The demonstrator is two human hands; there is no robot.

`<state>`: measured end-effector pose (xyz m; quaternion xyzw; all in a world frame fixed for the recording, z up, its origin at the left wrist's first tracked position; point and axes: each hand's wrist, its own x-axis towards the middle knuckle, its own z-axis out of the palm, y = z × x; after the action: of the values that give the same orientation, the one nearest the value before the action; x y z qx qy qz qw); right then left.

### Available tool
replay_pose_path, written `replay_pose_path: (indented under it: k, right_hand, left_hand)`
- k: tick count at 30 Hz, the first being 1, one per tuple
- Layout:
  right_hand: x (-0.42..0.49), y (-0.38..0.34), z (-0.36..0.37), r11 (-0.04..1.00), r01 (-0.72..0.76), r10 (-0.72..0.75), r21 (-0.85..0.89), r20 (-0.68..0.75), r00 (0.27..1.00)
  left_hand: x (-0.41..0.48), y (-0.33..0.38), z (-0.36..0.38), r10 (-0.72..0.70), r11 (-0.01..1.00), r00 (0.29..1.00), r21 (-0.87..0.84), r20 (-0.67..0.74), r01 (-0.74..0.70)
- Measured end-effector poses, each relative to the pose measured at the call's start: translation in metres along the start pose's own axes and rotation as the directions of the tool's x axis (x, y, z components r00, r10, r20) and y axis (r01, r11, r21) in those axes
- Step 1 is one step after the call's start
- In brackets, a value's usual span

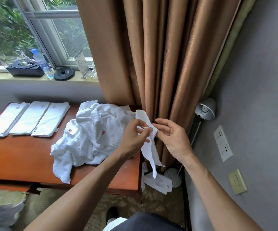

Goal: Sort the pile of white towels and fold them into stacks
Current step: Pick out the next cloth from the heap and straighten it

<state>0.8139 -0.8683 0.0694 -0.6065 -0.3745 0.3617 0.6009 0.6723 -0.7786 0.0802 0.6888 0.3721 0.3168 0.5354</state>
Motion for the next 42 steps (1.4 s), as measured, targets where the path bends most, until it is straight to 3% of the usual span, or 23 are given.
replay_pose_path:
  k: [18, 22, 27, 34, 42]
  right_hand:
    - [-0.011, -0.006, 0.004, 0.996, 0.084, -0.083, -0.040, 0.019, 0.996]
    - [-0.011, -0.012, -0.001, 0.996, 0.081, -0.082, -0.027, -0.031, 0.996]
    - [-0.007, -0.012, -0.003, 0.942, 0.103, -0.157, -0.320, -0.147, 0.977]
    - [0.005, -0.012, -0.006, 0.848, 0.147, -0.255, -0.508, -0.148, 0.956]
    - [0.001, -0.018, -0.013, 0.826, 0.218, -0.271, -0.520, -0.026, 0.962]
  left_hand:
    - [-0.005, 0.003, 0.000, -0.060, 0.991, 0.998, -0.120, -0.015, 0.057]
    - [-0.006, 0.009, 0.009, -0.098, 0.972, 0.991, -0.207, 0.087, 0.114]
    - [-0.014, 0.021, 0.007, -0.079, 0.969, 0.979, -0.218, 0.187, 0.120]
    - [-0.009, 0.031, 0.001, -0.025, 0.988, 0.981, -0.146, 0.190, 0.053]
    - [-0.007, 0.029, 0.011, 0.025, 0.996, 0.998, -0.084, 0.055, -0.021]
